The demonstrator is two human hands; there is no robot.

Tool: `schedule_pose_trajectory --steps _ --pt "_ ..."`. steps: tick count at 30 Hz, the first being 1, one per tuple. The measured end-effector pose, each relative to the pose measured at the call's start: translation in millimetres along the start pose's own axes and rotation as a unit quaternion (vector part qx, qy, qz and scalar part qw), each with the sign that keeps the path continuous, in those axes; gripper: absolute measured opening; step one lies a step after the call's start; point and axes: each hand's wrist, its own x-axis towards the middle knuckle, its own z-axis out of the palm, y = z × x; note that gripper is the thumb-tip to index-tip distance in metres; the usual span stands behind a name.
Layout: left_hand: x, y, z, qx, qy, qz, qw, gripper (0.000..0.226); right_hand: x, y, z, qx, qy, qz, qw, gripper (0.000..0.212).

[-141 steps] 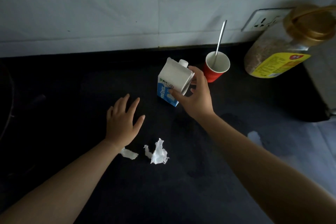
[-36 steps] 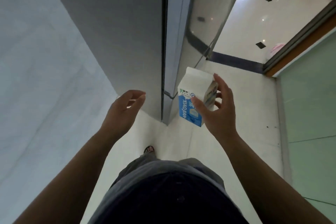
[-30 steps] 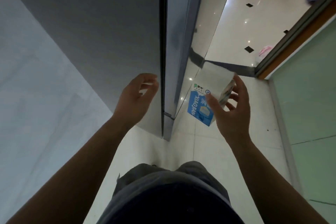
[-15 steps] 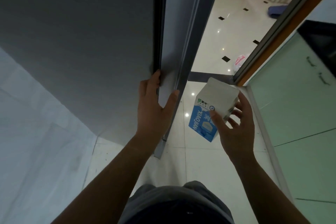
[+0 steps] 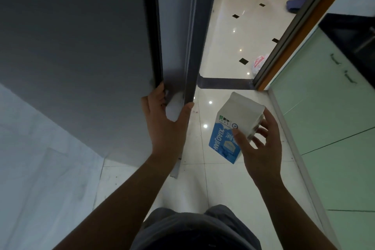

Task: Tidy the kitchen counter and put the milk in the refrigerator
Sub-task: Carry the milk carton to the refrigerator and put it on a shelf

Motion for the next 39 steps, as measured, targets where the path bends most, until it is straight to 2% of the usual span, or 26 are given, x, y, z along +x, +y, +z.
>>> schedule_pose_trajectory --steps 3,8,20,24,28,30,33,39 --pt "0 1 1 0.001 0.001 0.004 1.000 0.070 5 0 -7 0.010 -0.017 -0.011 1.000 0.073" --pt "-2 1 3 0.015 0.010 0.020 1.000 0.076 16 4 -18 0.027 -0.029 -0.028 0.999 0.066" --pt "-27 17 37 0.060 0.014 0.017 0.998 0.062 30 15 -38 0.006 -0.070 -0.043 0.997 0.074" --pt "-42 20 62 0.063 -0.031 0.081 0.994 0.049 29 15 -58 0.006 -0.043 -0.019 0.999 0.073" --pt "-45 24 75 0.092 -0.145 0.123 0.977 0.046 25 20 -87 0.009 0.009 0.021 1.000 0.064" --pt "-42 31 80 0.114 -0.189 0.170 0.960 0.043 25 24 -103 0.007 0.041 0.044 0.998 0.064" --pt "-32 48 90 0.103 -0.201 0.228 0.947 0.037 27 27 -125 0.006 0.085 0.061 0.995 0.066" --pt "-3 90 121 0.064 -0.171 0.265 0.947 0.037 43 27 -164 0.012 0.140 0.049 0.989 0.068"
